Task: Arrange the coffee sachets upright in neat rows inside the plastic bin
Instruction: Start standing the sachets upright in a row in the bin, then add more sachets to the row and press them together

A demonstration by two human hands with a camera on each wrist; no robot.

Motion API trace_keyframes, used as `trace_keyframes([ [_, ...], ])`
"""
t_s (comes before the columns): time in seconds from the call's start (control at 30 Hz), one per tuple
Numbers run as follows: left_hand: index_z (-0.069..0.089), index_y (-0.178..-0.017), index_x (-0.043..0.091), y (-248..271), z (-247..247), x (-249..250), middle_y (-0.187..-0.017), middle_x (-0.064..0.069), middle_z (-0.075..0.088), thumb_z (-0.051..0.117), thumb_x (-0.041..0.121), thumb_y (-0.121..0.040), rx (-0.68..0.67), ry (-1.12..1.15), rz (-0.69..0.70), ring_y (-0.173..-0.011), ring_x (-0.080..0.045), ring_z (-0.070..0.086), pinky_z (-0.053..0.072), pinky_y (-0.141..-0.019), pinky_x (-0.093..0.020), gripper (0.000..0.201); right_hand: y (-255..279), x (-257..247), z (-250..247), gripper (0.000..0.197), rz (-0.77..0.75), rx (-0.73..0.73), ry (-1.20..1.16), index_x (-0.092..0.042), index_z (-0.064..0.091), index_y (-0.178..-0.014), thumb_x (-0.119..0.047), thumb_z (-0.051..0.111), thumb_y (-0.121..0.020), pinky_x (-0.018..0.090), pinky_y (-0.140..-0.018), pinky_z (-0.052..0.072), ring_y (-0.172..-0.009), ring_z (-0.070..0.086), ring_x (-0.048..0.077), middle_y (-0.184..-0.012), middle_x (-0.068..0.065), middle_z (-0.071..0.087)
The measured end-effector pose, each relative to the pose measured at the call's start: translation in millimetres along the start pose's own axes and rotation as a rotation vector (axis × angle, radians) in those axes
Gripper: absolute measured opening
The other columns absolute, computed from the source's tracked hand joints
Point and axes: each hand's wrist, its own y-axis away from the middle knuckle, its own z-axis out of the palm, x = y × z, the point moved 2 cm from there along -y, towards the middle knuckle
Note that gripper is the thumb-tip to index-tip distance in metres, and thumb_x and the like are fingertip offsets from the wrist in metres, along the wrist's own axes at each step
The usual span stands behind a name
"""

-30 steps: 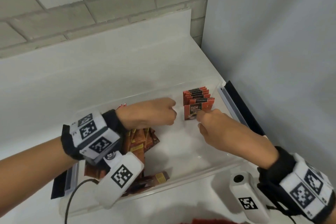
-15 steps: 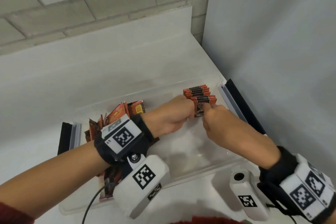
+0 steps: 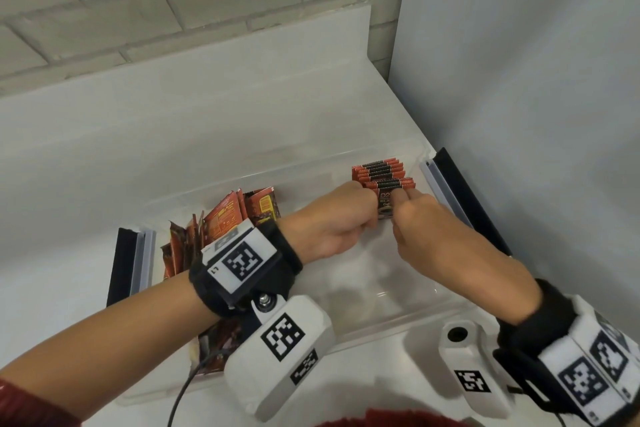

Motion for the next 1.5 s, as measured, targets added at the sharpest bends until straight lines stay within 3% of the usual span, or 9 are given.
trace_keyframes([
  [0.1,0.053,-0.074,0.01,4,2,1,-0.076,-0.003,0.049,0.023,-0.023,-0.082,-0.008,0.051,-0.005,-0.08,-0.012,0.044,0.029,-0.05,-0.012,0.045,-1,-1,-1,0.035,0.0,0.008,-0.006,-0.005,0.039,-0.13,-0.001,0.045,-0.096,0.034,-0.085,0.046,-0.109,0.054,0.031,-0.131,0.014,0.043],
  [0.4,0.047,-0.066,0.01,9,2,2,-0.071,-0.002,0.04,0.021,-0.022,-0.081,-0.028,-0.014,-0.011,-0.071,-0.009,0.034,0.025,-0.052,-0.014,0.044,-4,0,0,0.037,-0.016,0.018,-0.02,-0.004,0.042,-0.131,0.0,0.048,-0.095,0.034,-0.09,0.048,-0.105,0.056,0.028,-0.133,0.014,0.039],
  [0.53,0.045,-0.035,0.01,19,-16,7,-0.045,0.005,0.039,0.023,-0.025,-0.081,-0.03,-0.133,-0.024,-0.053,-0.01,0.035,0.025,-0.055,-0.016,0.062,-1,2,-1,0.033,-0.03,-0.002,0.013,-0.004,0.043,-0.129,0.001,0.045,-0.096,0.025,-0.078,0.04,-0.101,0.054,0.024,-0.13,0.012,0.043],
  [0.73,0.054,-0.13,0.015,54,-77,30,-0.127,0.005,0.059,0.043,-0.009,-0.095,-0.127,-0.482,0.02,-0.114,-0.008,0.058,0.048,-0.095,-0.02,0.044,2,4,-4,0.032,-0.071,-0.012,0.048,-0.004,0.045,-0.129,-0.001,0.044,-0.098,0.024,-0.079,0.038,-0.105,0.052,0.023,-0.127,0.01,0.049],
  [0.93,0.059,-0.115,0.041,100,-129,47,-0.108,0.025,0.06,0.063,0.024,-0.091,-0.095,-1.083,0.116,-0.099,0.012,0.056,0.046,-0.091,-0.016,0.03,11,-22,-4,0.024,-0.272,-0.002,-0.032,-0.013,0.056,-0.117,-0.028,0.049,-0.099,0.028,-0.082,0.047,-0.099,0.057,0.018,-0.111,0.001,0.059],
  [1.07,0.053,-0.11,0.053,119,-152,41,-0.12,0.024,0.051,0.071,0.029,-0.085,-0.166,-1.338,0.067,-0.113,-0.001,0.049,0.043,-0.099,-0.033,0.039,17,-48,4,0.031,-0.359,-0.114,-0.155,-0.024,0.058,-0.114,-0.047,0.055,-0.093,0.033,-0.085,0.053,-0.094,0.06,0.009,-0.101,-0.009,0.062],
  [1.17,0.045,-0.108,0.06,126,-157,32,-0.124,0.025,0.041,0.073,0.024,-0.083,-0.233,-1.487,0.032,-0.111,-0.002,0.04,0.042,-0.094,-0.028,0.051,19,-62,12,0.03,-0.401,-0.24,-0.208,-0.026,0.057,-0.111,-0.048,0.058,-0.091,0.033,-0.084,0.054,-0.09,0.062,0.006,-0.097,-0.011,0.062],
  [1.37,0.044,-0.122,0.042,119,-160,13,-0.113,0.021,0.039,0.067,0.01,-0.087,-0.22,-1.587,0.126,-0.098,0.0,0.027,0.032,-0.072,-0.01,0.053,25,-78,29,0.034,-0.606,-0.482,-0.153,-0.037,0.043,-0.115,-0.043,0.064,-0.089,0.029,-0.084,0.053,-0.092,0.06,0.0,-0.105,-0.016,0.06],
  [1.5,0.056,-0.114,0.031,112,-165,6,-0.11,0.015,0.047,0.067,0.012,-0.086,-0.218,-1.553,0.203,-0.099,-0.002,0.033,0.039,-0.08,-0.02,0.036,27,-86,36,0.035,-0.639,-0.456,-0.114,-0.034,0.035,-0.12,-0.036,0.058,-0.094,0.033,-0.082,0.053,-0.092,0.059,0.009,-0.106,-0.006,0.057],
])
